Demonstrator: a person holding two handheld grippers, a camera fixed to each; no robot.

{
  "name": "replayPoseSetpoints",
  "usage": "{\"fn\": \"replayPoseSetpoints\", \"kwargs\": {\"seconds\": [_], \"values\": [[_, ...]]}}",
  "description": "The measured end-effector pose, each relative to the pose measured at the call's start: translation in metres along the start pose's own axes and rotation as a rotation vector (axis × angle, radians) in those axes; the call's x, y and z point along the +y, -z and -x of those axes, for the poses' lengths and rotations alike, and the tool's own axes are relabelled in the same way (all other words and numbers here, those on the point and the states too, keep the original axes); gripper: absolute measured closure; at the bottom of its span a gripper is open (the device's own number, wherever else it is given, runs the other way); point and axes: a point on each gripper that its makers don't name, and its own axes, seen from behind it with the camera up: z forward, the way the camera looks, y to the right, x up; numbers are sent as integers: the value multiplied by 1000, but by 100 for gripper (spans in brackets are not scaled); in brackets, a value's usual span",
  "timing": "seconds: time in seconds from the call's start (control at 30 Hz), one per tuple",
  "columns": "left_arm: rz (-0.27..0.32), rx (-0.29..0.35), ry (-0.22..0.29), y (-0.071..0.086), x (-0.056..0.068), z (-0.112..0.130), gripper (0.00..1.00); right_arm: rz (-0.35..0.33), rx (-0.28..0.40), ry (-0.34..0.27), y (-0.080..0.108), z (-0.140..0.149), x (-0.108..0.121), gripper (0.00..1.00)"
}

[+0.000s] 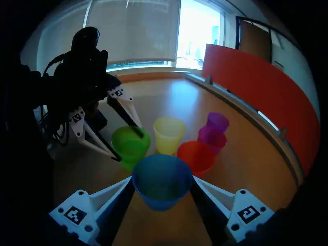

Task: Pour water

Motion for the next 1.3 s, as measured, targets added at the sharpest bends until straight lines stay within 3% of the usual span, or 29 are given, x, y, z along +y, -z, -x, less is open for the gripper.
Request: {"fn": "replayPoseSetpoints", "kwargs": {"seconds": [1.3], "values": [[-11, -9, -24, 0, 2, 14, 14, -35, -43, 31, -18, 15, -12, 8]]}}
